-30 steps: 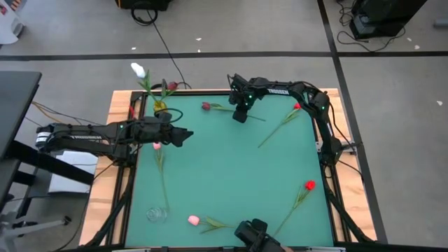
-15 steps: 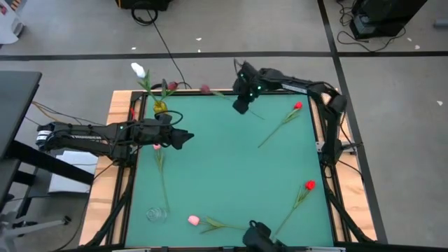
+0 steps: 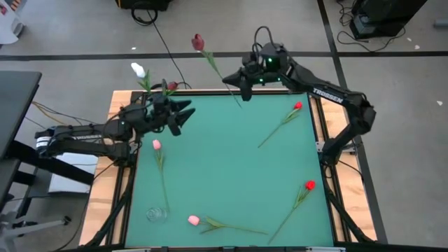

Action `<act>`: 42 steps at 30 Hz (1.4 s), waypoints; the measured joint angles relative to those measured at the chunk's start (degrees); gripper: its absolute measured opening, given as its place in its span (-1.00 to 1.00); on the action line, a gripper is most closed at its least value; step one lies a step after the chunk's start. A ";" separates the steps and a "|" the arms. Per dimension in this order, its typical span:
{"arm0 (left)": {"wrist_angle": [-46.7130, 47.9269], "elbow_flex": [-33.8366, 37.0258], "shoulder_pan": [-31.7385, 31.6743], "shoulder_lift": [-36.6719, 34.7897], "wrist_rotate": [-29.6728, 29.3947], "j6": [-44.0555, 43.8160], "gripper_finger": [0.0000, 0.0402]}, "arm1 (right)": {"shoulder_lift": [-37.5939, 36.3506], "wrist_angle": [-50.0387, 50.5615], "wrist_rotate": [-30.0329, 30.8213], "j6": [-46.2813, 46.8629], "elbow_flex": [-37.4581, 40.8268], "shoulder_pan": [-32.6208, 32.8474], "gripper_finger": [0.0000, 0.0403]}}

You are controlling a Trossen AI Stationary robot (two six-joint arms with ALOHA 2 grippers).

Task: Sort flowers into vase by color
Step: Put the dark red flower into the yellow vase

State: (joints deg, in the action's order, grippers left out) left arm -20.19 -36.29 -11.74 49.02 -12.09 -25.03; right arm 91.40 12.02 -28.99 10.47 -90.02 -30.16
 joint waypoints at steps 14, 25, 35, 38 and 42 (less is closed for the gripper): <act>-4.19 -6.48 -0.40 3.54 7.92 6.98 0.23 | 1.19 -7.29 2.11 -2.59 0.00 14.50 -1.00; -9.65 -7.00 0.40 5.30 16.49 9.37 -0.01 | 3.25 -7.94 5.18 -1.32 0.04 17.15 -1.00; -13.25 -7.04 0.27 7.21 13.72 9.59 -0.21 | 3.25 -9.01 5.55 -1.19 0.04 17.23 -1.00; -13.56 -7.04 0.29 7.21 13.72 10.05 -0.38 | 3.25 -9.00 5.94 -1.19 0.04 17.19 -1.00; -13.51 -7.04 0.29 7.23 13.77 10.09 -0.54 | 3.25 -8.97 5.96 -1.01 0.04 17.21 -1.00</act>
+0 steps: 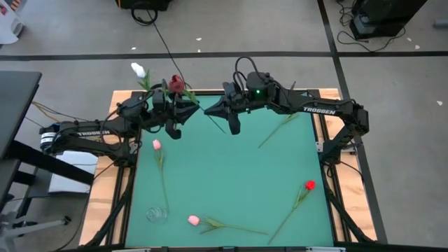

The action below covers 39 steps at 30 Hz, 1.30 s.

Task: Sort flowers into vase by color
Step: Put the dark red flower into the yellow vase

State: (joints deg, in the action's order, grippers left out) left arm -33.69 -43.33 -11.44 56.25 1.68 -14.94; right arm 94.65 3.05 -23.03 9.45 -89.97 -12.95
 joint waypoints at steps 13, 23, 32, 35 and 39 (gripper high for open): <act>0.06 0.02 0.00 0.04 1.04 -0.88 -0.78 | -0.02 0.78 0.93 0.03 -0.02 0.74 -1.00; 0.02 0.02 0.00 0.07 1.02 -1.79 -0.43 | -0.02 0.90 1.07 0.44 -0.02 0.85 -1.00; 0.87 0.02 -0.62 -0.03 1.29 -2.98 -0.95 | -0.02 0.62 1.07 -1.02 -0.02 0.90 -0.95; 1.15 0.02 -1.01 -0.47 1.31 -2.68 -0.97 | -0.12 -0.33 2.58 -2.36 -0.02 1.13 -0.80; 8.42 0.00 -1.05 -2.51 0.56 -1.13 -0.98 | -1.88 2.23 10.44 -1.27 -0.02 0.81 -0.57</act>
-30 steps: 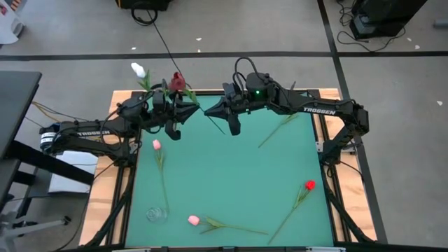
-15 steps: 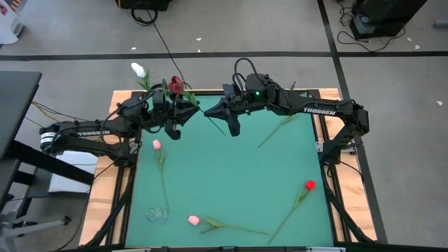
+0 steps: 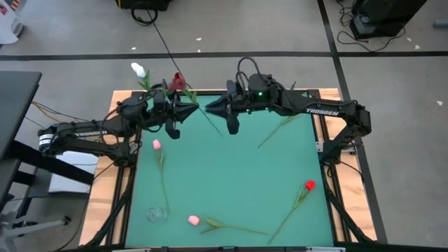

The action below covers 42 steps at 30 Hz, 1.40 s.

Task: Sort flowers into vase by color
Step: Put the dark red flower into the yellow vase

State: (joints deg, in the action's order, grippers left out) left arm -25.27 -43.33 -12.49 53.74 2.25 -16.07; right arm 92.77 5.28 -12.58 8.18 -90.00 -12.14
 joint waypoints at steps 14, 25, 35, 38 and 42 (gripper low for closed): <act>35.22 0.04 0.00 -15.66 -29.61 10.60 -1.00 | -13.17 13.93 16.75 -2.25 -0.02 -2.90 -0.48; 46.16 0.82 -1.23 -21.48 -48.11 12.59 -1.00 | -15.18 18.54 18.56 -3.29 -0.02 -2.84 -0.48; 41.64 4.35 -8.40 -22.30 -51.14 13.32 -1.00 | -15.13 18.89 18.54 -5.97 0.26 -2.93 -0.48; 36.66 5.43 -10.66 -22.25 -50.55 15.08 -1.00 | -15.10 18.90 18.52 -6.87 0.26 -3.00 -0.48; 33.04 5.51 -13.07 -22.21 -48.94 17.65 -1.00 | -15.10 18.90 18.21 -7.40 0.28 -3.40 -0.48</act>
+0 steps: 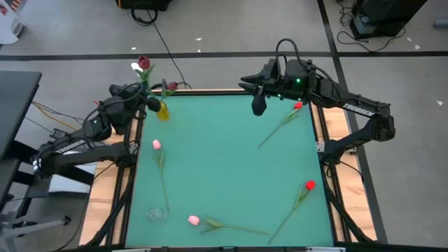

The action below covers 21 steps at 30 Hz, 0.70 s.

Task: Sort flowers into vase by color
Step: Put the dark red flower into the yellow vase

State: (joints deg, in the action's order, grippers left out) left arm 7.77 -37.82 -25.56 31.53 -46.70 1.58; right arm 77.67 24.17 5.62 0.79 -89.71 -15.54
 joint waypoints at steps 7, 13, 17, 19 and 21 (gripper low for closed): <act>1.04 0.00 -3.50 1.07 3.93 -1.57 -1.00 | 0.00 0.01 -1.24 -0.58 0.02 -1.08 -0.48; 1.88 0.02 -4.97 5.30 5.70 -3.79 -1.00 | 0.00 -0.01 -1.35 -0.91 0.02 -1.17 -0.48; 2.99 0.02 -5.78 7.08 5.70 -7.07 -1.00 | 0.00 -0.01 -2.02 -0.92 0.02 -1.17 -0.48; 4.60 0.02 -6.31 7.21 5.68 -9.80 -0.99 | 0.00 0.01 -2.27 -0.57 0.02 -1.17 -0.48; 6.60 0.02 -6.77 7.04 5.63 -11.25 -0.94 | 0.00 0.03 -2.27 -0.55 0.02 -1.17 -0.48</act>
State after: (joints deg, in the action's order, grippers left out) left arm 14.36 -37.80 -32.33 38.57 -41.07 -9.67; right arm 77.67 24.21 3.36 0.23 -89.69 -16.71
